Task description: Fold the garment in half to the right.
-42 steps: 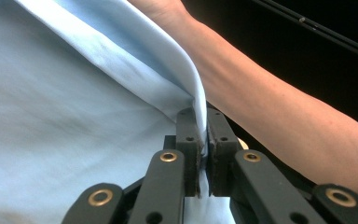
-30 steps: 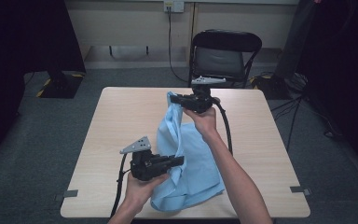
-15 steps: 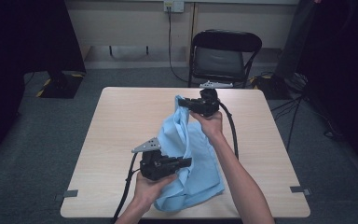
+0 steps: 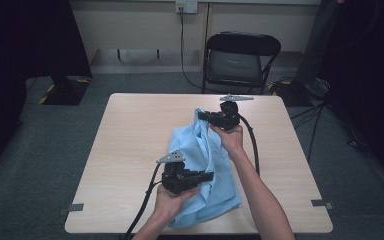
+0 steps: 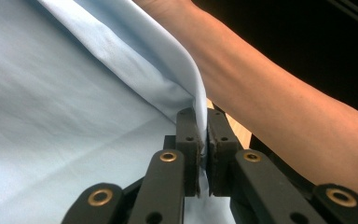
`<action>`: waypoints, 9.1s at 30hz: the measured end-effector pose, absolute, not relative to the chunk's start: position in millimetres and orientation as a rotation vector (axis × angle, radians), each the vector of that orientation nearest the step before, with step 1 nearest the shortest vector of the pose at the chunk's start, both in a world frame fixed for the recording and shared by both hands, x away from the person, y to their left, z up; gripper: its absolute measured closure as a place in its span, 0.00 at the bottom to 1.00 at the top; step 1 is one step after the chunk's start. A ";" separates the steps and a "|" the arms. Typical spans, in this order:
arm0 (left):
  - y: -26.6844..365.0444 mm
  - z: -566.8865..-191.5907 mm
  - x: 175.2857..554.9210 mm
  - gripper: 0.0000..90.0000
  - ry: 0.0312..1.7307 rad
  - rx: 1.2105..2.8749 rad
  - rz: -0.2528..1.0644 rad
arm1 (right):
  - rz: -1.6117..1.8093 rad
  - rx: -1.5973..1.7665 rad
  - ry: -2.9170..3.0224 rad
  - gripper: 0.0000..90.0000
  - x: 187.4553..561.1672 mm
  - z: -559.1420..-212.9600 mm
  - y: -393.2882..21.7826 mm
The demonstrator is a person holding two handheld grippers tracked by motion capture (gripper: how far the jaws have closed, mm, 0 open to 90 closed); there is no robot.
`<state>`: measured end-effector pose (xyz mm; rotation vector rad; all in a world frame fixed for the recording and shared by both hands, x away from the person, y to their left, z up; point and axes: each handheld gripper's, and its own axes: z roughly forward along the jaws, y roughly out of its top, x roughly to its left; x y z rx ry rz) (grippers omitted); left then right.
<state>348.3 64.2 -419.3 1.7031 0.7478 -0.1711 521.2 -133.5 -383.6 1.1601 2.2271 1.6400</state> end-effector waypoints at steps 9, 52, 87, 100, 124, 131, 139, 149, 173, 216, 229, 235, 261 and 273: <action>50.9 -435.8 352.8 0.95 0.775 1.744 -0.188 | 1.584 1.222 2.234 0.94 523.0 -408.1 -144.9; 13.0 -490.8 383.3 0.95 0.927 1.904 -0.250 | 1.417 1.335 2.275 0.92 536.1 -467.0 -152.9; 23.0 -477.1 383.0 0.34 0.934 1.845 -0.240 | 1.436 1.372 2.205 0.34 527.3 -453.2 -169.4; 56.1 -458.3 381.2 0.19 0.923 1.761 -0.159 | 1.414 1.323 2.212 0.13 518.6 -426.1 -164.4; 163.4 -423.7 400.7 0.31 1.077 1.698 0.176 | 1.373 1.306 2.188 0.11 501.5 -402.9 -187.3; 164.1 -423.4 444.0 0.39 1.105 1.708 0.250 | 1.321 1.329 2.203 0.21 510.1 -427.2 -185.3; 153.8 -425.1 490.6 0.40 1.151 1.716 0.261 | 1.356 1.393 2.150 0.30 524.8 -443.8 -192.0; 135.2 -464.2 520.7 0.39 1.249 1.704 0.199 | 1.320 1.500 2.188 0.32 538.8 -469.3 -198.4; 154.1 -474.2 536.4 0.83 1.358 1.653 0.180 | 1.211 1.381 2.147 0.97 566.2 -446.2 -178.3; 139.6 -490.4 542.9 0.72 1.323 1.727 0.120 | 1.166 1.473 2.284 0.58 561.9 -477.5 -185.0; 154.9 -455.8 503.2 0.50 1.269 1.703 0.168 | 1.333 1.426 2.145 0.35 518.8 -437.4 -206.9; 154.3 -452.2 484.0 0.44 1.243 1.740 0.153 | 1.396 1.390 2.154 0.23 494.3 -432.5 -214.1; 136.7 -477.3 405.9 0.52 1.114 1.971 0.158 | 1.212 1.216 2.398 0.51 410.4 -480.7 -200.8; 128.9 -489.4 429.2 0.53 1.172 1.990 0.195 | 1.131 1.259 2.363 0.66 429.1 -490.1 -197.0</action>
